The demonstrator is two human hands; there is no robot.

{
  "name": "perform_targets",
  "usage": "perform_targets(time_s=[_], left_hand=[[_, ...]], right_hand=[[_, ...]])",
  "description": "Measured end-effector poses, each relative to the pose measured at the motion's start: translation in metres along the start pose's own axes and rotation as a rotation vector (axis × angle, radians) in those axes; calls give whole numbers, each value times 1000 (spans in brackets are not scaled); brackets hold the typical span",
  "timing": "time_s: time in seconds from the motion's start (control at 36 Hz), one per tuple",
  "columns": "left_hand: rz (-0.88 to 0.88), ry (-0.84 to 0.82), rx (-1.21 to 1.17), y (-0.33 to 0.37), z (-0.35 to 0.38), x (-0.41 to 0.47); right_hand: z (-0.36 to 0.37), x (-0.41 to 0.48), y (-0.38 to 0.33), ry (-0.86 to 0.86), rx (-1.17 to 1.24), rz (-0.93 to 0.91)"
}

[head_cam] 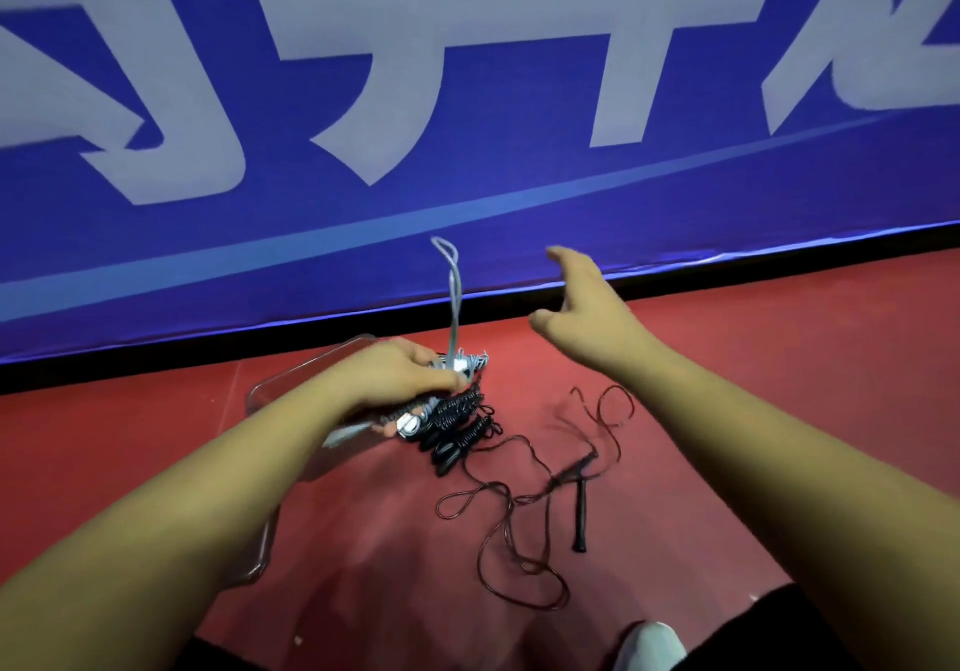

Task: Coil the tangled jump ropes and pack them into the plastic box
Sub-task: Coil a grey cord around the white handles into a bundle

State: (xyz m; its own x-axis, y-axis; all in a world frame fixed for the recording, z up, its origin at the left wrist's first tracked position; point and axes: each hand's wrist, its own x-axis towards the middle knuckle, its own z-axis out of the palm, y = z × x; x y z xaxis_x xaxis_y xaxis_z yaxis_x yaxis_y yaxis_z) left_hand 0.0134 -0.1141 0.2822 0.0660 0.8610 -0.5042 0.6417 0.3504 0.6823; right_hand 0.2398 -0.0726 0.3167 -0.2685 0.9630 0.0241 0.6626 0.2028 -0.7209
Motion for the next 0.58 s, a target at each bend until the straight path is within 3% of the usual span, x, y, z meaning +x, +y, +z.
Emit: perform_targets(time_s=[0.11, 0.22, 0.28, 0.39, 0.47, 0.58], left_hand=[[-17, -65, 149, 8, 10, -3], [3, -152, 150, 13, 18, -9], [20, -203, 121, 15, 18, -13], [38, -321, 20, 17, 16, -20], [71, -390, -116, 16, 13, -25], [158, -436, -228, 25, 13, -32]], right_hand=[[5, -13, -15, 121, -40, -362], [8, -20, -23, -98, -111, -600], [11, -18, -20, -270, -209, -601], [5, -13, -9, -419, -376, -450], [-7, -14, -4, -476, -285, -377], [-15, -14, 2, -475, 44, -320]])
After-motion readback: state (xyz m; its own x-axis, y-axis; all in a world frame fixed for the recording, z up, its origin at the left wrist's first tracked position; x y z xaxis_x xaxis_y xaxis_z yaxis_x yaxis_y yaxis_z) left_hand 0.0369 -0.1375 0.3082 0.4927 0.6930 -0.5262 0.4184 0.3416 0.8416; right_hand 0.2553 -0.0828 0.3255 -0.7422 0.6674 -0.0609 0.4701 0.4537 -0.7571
